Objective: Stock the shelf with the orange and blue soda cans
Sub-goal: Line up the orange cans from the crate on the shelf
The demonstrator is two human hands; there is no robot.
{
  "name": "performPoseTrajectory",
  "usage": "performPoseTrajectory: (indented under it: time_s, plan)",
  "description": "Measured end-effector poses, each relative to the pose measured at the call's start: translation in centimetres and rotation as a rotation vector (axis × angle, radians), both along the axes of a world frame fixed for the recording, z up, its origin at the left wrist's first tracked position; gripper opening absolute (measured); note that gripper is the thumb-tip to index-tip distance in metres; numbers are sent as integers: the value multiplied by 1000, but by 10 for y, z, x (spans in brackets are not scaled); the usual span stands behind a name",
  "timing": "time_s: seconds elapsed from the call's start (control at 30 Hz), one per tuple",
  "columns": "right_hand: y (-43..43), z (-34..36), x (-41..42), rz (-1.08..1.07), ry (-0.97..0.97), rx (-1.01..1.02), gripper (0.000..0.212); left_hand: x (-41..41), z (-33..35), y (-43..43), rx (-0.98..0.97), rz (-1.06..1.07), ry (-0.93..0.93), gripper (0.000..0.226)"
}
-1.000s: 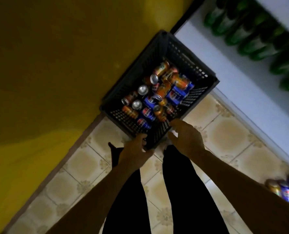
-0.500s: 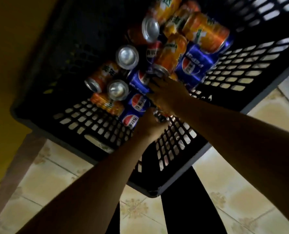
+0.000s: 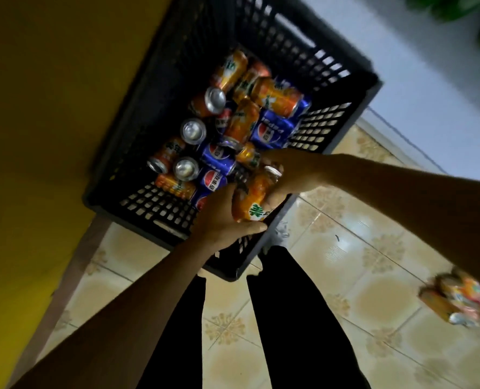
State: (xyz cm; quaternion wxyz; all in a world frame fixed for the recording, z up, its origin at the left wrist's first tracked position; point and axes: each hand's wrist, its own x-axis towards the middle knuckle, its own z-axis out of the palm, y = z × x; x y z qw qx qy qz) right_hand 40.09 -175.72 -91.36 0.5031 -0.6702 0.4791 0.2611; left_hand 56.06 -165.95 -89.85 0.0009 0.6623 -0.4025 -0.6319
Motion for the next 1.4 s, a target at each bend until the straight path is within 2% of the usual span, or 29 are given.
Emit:
performPoseTrajectory:
  time_s: [0.13,0.2,0.27,0.33,0.37,0.43,0.5,0.57,0.67,0.77,0.83,0.93,1.07,1.17,1.3,1.4]
  plan:
    - [-15,92,-40,-295,-81,163,67,-16,84,-19,51,4,110,77]
    - [-21,148,-54,-430,-142,208,69,-29,130,-29,85,63,175,60]
    - [-18,203,-68,-586,-192,182,56,-42,181,-37,125,149,248,38]
    - [-3,256,-83,-817,-257,204,30,-56,230,-37,199,240,287,28]
    - [8,280,-88,-929,-289,232,23,-63,254,-34,250,300,309,25]
    - [32,320,-97,-1082,-328,246,35,-70,298,-28,299,373,355,22]
    - [59,353,-100,-1198,-379,232,57,-72,337,-19,283,356,387,23]
    - [87,383,-95,-1310,-474,213,66,-72,372,-9,230,276,435,36]
    - [130,423,-75,-1488,-648,201,55,-72,414,6,200,150,500,67]
    - [166,461,-50,-1640,-917,173,48,-68,449,19,139,81,552,67]
    - [185,482,-41,-1671,-992,88,59,-64,469,30,84,-11,581,63]
    - [212,505,-39,-1679,-974,-35,71,-60,492,46,49,-120,617,57]
    - [243,526,-51,-1681,-898,-160,56,-70,514,65,45,-257,655,45]
    - [263,535,-62,-1722,-925,-220,55,-87,526,75,30,-329,677,39]
    - [273,543,-83,-1785,-950,-290,50,-114,538,77,-17,-388,661,45]
    - [268,550,-113,-1760,-965,-287,51,-143,543,72,-69,-415,626,58]
